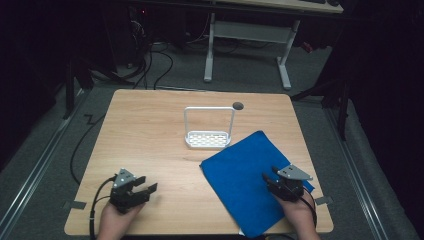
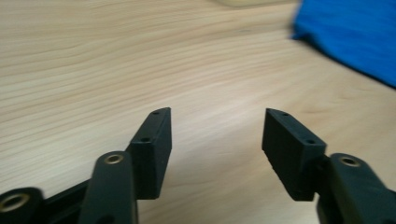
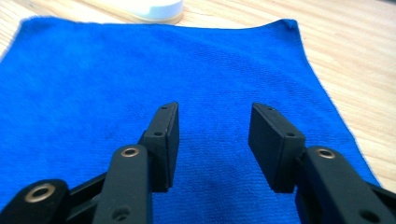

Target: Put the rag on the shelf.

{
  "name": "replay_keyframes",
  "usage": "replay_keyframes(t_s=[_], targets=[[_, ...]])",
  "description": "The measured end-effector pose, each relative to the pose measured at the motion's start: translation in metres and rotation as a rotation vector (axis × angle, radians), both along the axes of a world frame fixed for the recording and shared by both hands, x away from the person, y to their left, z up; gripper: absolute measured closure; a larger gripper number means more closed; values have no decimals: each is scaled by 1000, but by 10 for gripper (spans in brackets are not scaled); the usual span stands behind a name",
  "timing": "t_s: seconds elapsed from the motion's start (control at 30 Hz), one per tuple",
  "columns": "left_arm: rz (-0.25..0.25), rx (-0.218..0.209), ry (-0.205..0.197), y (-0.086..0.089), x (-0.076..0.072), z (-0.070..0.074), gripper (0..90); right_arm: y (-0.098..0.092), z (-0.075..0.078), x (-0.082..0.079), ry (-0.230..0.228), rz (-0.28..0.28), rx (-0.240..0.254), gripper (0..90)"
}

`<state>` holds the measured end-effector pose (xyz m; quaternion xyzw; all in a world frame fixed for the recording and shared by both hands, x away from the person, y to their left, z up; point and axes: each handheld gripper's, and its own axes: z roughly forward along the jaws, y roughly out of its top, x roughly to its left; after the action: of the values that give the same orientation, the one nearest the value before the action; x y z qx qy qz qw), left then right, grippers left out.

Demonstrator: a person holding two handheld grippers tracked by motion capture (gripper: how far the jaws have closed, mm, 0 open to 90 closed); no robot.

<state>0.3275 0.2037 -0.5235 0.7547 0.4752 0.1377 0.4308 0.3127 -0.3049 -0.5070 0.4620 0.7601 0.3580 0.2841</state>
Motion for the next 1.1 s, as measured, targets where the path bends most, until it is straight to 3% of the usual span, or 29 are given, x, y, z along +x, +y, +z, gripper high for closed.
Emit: replay_keyframes(t_s=[0.07, 0.1, 0.17, 0.27, 0.43, 0.47, 0.57, 0.6, 0.63, 0.67, 0.73, 0.8, 0.9, 1.1], targets=[[19, -69, 21, 7, 6, -1, 428, -1, -4, 5, 43, -6, 38, 516], [19, -69, 21, 7, 6, -1, 430, -1, -4, 5, 43, -6, 38, 516], [8, -65, 8, 5, 7, -2, 427, 2, -5, 7, 46, 5, 41, 506], [-20, -1, -14, -4, 6, -2, 421, 4, -7, 8, 48, 27, 28, 504], [-34, 6, -39, -5, 2, -3, 459, 8, -8, 7, 56, 73, 22, 537], [-36, 20, -45, -6, 2, -3, 466, 12, -7, 3, 50, 117, 18, 584], [-33, 21, -46, -7, 1, -2, 476, 20, -7, 0, 44, 161, -12, 650], [-32, 10, -48, -8, 1, -1, 482, 27, -7, -2, 46, 217, -7, 748], [-32, 8, -51, -8, 1, -1, 485, 31, -6, -2, 64, 246, -2, 814], [-32, 8, -51, -8, 1, -1, 485, 31, -6, -2, 64, 246, -2, 814], [-31, 7, -51, -8, 1, -1, 485, 38, -7, -3, 99, 304, -12, 900], [-20, -9, -44, -5, 2, -1, 483, 48, -10, -2, 150, 361, -35, 900], [-17, -22, -40, -3, 2, 0, 483, 57, -16, -2, 190, 384, -58, 900], [-17, -25, -44, -1, 3, 2, 479, 77, -17, -1, 188, 398, -44, 900]])
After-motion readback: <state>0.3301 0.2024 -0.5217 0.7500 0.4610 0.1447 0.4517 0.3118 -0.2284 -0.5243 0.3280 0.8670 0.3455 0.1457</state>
